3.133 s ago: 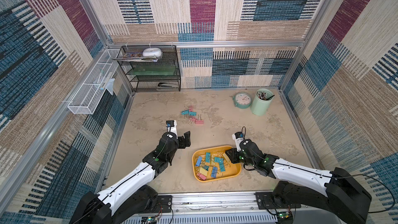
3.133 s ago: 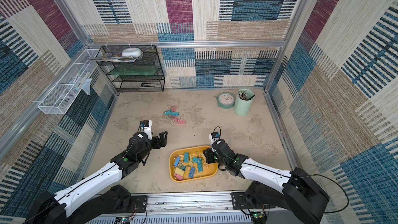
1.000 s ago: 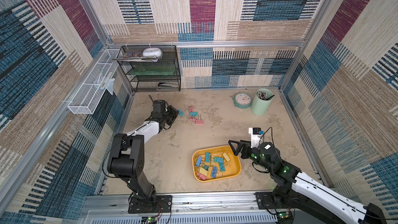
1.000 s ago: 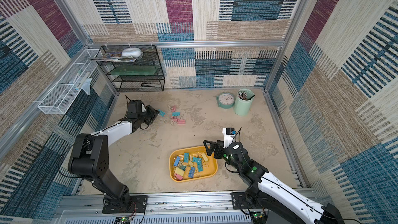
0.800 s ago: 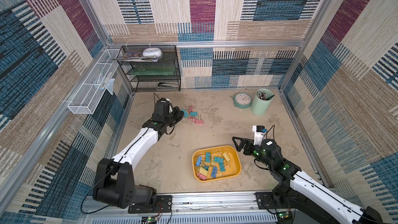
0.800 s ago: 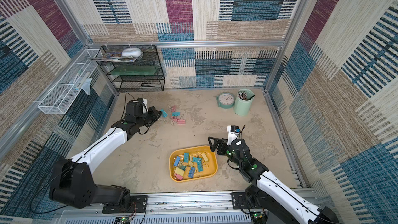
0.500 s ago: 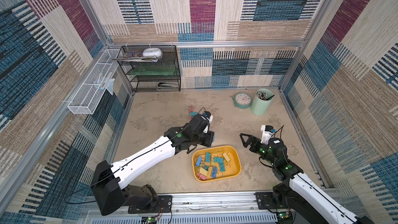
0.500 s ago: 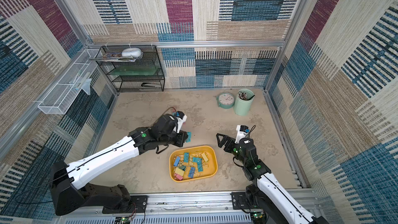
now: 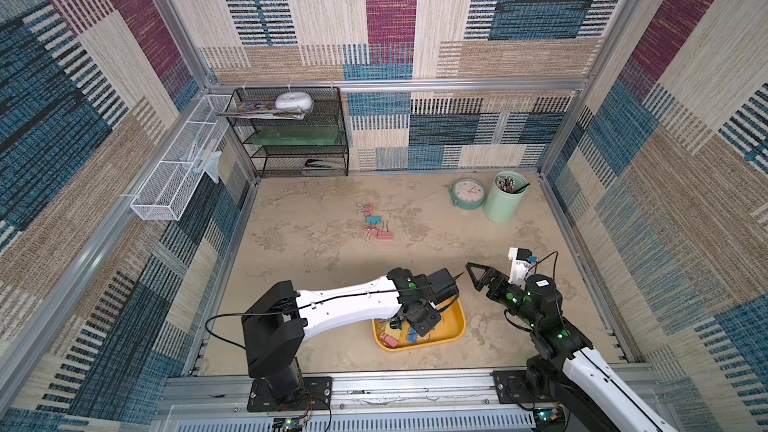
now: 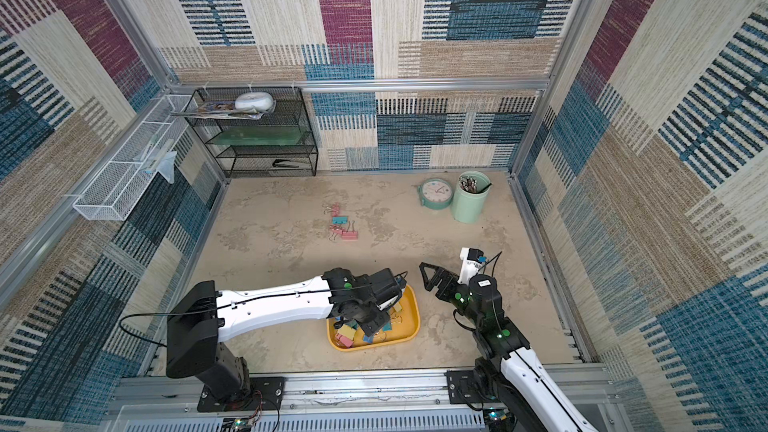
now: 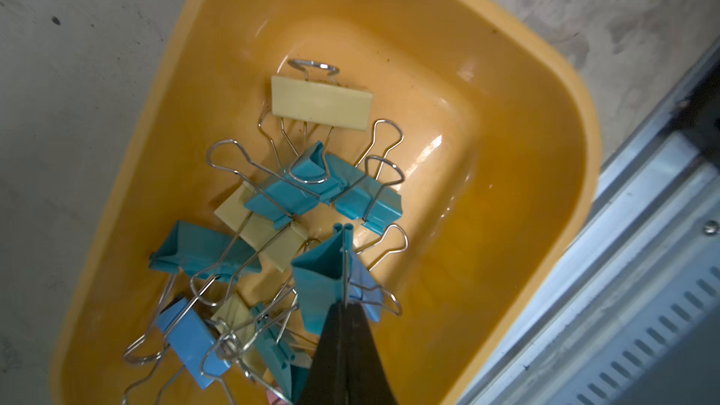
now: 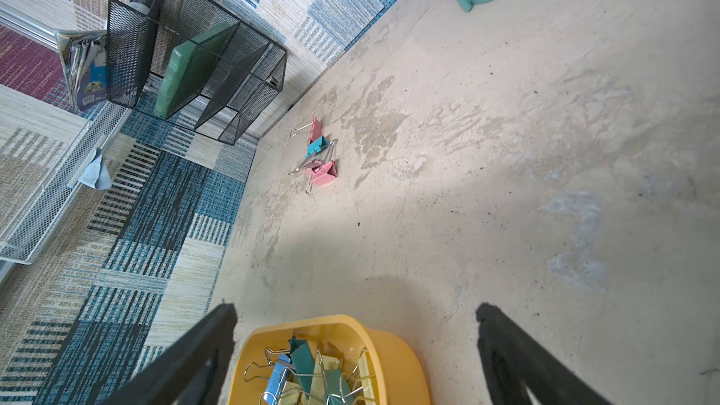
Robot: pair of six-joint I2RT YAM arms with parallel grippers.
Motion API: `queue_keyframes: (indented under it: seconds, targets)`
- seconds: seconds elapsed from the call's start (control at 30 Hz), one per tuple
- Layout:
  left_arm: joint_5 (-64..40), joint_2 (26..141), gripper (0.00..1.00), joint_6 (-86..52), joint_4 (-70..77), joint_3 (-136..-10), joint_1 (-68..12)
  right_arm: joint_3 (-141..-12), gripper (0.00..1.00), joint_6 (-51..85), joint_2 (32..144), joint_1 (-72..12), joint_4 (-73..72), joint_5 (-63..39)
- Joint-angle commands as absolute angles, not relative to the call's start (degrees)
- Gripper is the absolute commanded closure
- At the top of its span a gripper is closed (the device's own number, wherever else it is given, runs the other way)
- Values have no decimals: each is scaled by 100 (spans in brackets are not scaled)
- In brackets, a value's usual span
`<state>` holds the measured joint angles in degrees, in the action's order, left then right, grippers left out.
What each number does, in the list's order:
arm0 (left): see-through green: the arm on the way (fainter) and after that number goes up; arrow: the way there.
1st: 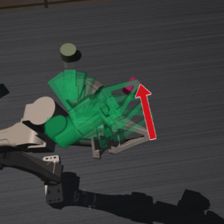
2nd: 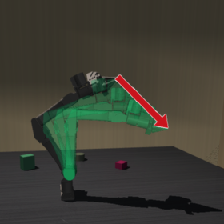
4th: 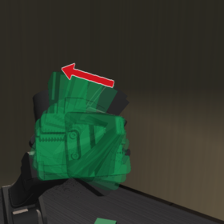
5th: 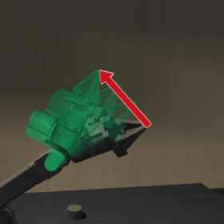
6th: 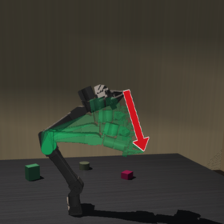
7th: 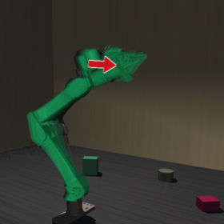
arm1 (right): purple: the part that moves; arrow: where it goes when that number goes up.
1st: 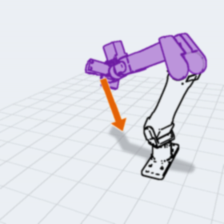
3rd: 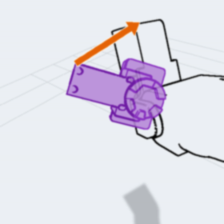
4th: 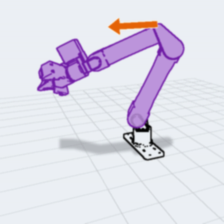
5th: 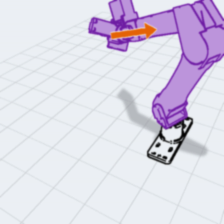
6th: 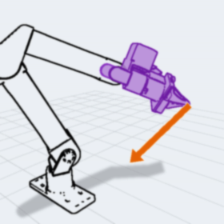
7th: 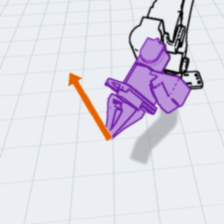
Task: Put the binder clips in the storage box
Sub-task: Place the binder clip in the storage box, then pick up the binder clip at the center of the board.
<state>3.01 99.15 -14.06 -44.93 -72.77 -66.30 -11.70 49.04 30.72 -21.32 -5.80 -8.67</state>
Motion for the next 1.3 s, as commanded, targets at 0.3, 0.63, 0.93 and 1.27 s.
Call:
queue_keyframes:
  seconds: [0.3,0.63,0.93,1.27]
  targets:
    - [569,9905,62,-1445,-4377,-7255,-6538,-1405,0,4781,3410,-2144,-1078,-2067]
    - [129,8901,50,-1278,-3568,-7503,-4479,-1643,0,4947,3206,-2687,-1443,-1911]
    - [-285,9847,50,-2748,-1736,-7540,-2254,-1758,1,4843,3942,-3452,-1903,-1316]
    - [-1814,11725,37,-3729,23,-8146,-1110,-1929,1,4630,4440,-3463,-1970,-1235]
